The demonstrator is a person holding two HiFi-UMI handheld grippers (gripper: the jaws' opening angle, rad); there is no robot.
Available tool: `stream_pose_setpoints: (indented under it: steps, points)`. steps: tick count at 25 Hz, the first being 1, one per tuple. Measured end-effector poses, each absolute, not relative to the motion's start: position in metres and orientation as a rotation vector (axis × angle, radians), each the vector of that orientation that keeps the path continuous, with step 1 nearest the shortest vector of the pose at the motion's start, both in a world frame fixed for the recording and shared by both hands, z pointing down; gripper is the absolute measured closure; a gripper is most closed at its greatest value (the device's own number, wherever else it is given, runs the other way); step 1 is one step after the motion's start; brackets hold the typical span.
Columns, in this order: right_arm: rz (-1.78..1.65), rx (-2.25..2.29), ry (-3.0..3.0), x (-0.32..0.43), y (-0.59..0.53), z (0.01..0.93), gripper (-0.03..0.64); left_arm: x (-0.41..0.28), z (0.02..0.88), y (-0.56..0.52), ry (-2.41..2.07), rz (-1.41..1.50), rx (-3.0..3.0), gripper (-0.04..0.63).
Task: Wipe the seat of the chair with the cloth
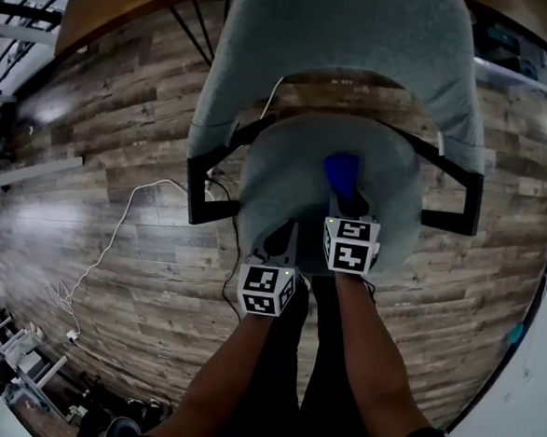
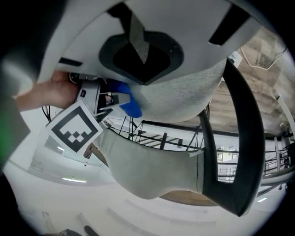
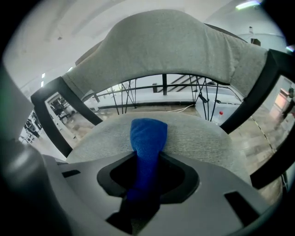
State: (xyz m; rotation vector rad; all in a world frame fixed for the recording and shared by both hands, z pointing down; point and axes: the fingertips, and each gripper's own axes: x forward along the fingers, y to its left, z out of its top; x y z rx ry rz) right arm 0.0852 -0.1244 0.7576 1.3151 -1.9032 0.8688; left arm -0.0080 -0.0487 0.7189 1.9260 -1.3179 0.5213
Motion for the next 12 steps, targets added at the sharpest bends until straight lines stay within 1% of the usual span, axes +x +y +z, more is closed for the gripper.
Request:
stream_pose_setpoints:
  steps: [6, 12]
  points:
    - [0.953, 1.401, -1.843, 0.124, -0.122, 0.757, 0.486, 0.019, 0.72, -0.055, -1.247, 0.556, 1.972, 0.594]
    - [0.93, 1.473, -1.804, 0.164, -0.122, 0.756, 0.486, 0.039, 0.723, -0.06, -1.2, 0.585, 2.005, 0.594]
